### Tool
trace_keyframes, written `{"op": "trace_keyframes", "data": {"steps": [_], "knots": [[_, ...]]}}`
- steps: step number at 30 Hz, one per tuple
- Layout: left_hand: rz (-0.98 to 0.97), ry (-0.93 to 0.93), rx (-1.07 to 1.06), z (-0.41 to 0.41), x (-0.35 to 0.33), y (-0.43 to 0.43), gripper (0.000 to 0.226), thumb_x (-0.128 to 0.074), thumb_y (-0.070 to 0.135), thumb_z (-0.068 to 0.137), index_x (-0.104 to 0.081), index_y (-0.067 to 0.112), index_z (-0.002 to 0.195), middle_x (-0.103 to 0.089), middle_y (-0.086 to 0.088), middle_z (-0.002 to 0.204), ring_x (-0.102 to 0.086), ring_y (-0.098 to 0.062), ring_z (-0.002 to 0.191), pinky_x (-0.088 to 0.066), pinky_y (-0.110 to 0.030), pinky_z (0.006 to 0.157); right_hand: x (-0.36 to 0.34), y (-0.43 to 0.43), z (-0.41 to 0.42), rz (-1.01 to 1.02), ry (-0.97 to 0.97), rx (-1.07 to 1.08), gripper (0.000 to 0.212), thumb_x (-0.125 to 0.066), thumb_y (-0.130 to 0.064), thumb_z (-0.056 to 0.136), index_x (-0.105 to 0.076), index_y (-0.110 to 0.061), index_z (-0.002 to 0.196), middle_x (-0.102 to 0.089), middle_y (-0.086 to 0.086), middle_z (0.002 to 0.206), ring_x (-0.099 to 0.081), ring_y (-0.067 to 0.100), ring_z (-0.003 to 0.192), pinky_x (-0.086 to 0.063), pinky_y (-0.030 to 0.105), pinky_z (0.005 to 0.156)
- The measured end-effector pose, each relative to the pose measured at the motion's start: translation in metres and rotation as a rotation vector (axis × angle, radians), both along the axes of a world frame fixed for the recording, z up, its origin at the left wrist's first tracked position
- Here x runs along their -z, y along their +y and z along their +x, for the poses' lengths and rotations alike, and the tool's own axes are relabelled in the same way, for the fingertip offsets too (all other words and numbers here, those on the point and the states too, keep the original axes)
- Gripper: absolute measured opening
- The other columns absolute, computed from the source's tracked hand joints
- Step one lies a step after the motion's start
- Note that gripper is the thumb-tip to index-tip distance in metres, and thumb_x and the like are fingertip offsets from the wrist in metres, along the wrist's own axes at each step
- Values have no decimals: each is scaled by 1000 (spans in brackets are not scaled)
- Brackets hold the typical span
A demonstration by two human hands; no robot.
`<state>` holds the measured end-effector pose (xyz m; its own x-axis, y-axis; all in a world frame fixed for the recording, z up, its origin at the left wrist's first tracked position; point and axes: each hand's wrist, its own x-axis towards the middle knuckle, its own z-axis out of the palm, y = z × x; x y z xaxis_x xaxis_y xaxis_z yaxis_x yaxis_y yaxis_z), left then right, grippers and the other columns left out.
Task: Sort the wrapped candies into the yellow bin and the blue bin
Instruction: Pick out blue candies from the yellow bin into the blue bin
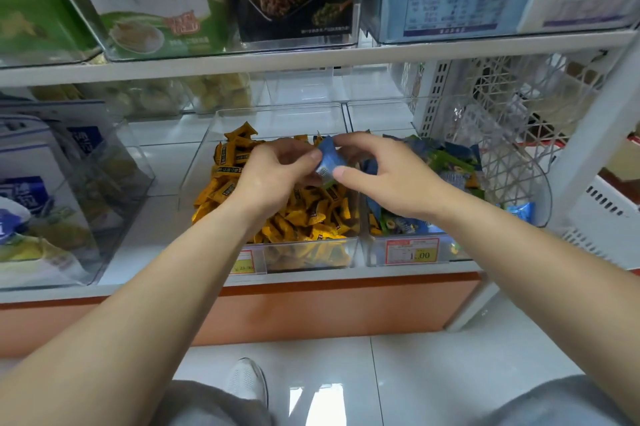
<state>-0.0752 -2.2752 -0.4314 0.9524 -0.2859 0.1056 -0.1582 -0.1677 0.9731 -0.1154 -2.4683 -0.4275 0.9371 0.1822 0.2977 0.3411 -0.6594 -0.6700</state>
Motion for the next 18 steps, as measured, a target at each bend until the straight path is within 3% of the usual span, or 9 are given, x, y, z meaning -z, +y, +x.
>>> {"op": "trace_keyframes", "data": {"steps": [3, 6, 9, 12, 15, 18], "knots": [[-88, 95, 72, -7, -4, -10, 20, -61, 15, 98, -66, 2, 113, -76, -14, 98, -75, -27, 86, -60, -31, 81, 0, -2, -1, 63, -33, 69, 30, -67, -33, 92, -60, -30, 121, -59, -27, 103, -54, -17, 96, -40, 3, 81], [-37, 56, 112, -8, -2, -16, 22, -59, 19, 99, -63, 8, 118, -76, -10, 100, -74, -22, 91, -57, -32, 87, -1, -13, 2, 86, -4, 137, 20, -67, -33, 92, -58, -32, 111, -64, -17, 106, -60, 1, 99, -46, 19, 84], [430, -248, 136, -3, 11, -17, 27, -59, 31, 98, -62, 21, 122, -71, 4, 114, -66, -12, 106, -50, -26, 93, 4, -23, 6, 156, -41, 296, 22, -65, -33, 92, -61, -22, 110, -65, -7, 106, -61, 11, 99, -46, 26, 82], [805, -487, 162, 5, 23, -23, 43, -56, 41, 95, -55, 24, 135, -62, 1, 131, -57, -19, 120, -47, -31, 96, 11, -30, 14, 247, -66, 437, 19, -66, -32, 93, -55, -24, 106, -60, -10, 98, -58, 9, 93, -40, 13, 72], [988, -551, 114, 25, 28, -31, 57, -55, 52, 90, -45, 28, 141, -52, -3, 141, -46, -26, 131, -39, -43, 109, 16, -37, 23, 294, -105, 468, 15, -68, -28, 92, -54, -30, 98, -56, -19, 90, -57, -7, 81, -38, 3, 62], [1025, -449, 49, 54, 26, -38, 60, -52, 51, 93, -40, 26, 146, -47, -3, 147, -44, -29, 133, -36, -43, 110, 25, -42, 32, 243, -120, 447, 12, -64, -31, 93, -55, -36, 98, -55, -24, 89, -52, -21, 77, -36, 1, 58]]}}
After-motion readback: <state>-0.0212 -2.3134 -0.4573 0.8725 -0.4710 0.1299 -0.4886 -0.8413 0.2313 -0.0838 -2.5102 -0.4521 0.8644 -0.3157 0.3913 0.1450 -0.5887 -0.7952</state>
